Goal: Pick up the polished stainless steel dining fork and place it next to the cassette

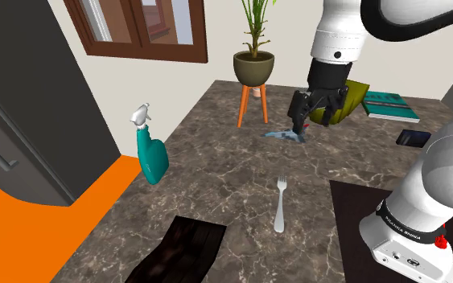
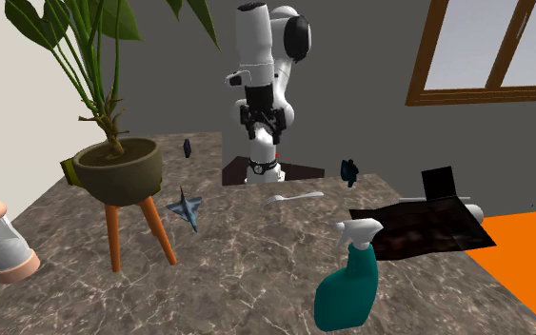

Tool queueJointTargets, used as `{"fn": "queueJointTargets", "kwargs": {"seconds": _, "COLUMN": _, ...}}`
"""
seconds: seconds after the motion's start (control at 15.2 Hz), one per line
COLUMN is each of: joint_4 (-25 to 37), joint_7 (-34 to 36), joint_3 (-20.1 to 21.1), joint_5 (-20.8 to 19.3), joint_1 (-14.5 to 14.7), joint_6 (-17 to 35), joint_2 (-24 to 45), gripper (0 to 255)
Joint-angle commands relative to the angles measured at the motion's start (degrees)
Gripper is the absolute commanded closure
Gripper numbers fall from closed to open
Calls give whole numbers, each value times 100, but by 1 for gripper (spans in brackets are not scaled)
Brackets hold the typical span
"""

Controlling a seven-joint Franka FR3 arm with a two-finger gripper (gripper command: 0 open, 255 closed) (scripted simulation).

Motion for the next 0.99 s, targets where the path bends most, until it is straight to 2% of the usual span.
{"fn": "queueJointTargets", "kwargs": {"seconds": 0.0, "joint_4": -248, "joint_7": 637, "joint_3": 312, "joint_5": 307, "joint_1": -39, "joint_6": 201, "joint_2": -25, "gripper": 0}}
{"fn": "queueJointTargets", "kwargs": {"seconds": 0.4, "joint_4": -775, "joint_7": 2409, "joint_3": 1391, "joint_5": 1339, "joint_1": -97, "joint_6": 1064, "joint_2": 327, "gripper": 0}}
{"fn": "queueJointTargets", "kwargs": {"seconds": 0.73, "joint_4": -898, "joint_7": 3834, "joint_3": 2409, "joint_5": 2198, "joint_1": -250, "joint_6": 2047, "joint_2": 1126, "gripper": 0}}
{"fn": "queueJointTargets", "kwargs": {"seconds": 0.92, "joint_4": -967, "joint_7": 3877, "joint_3": 2565, "joint_5": 2320, "joint_1": -257, "joint_6": 2306, "joint_2": 1307, "gripper": 0}}
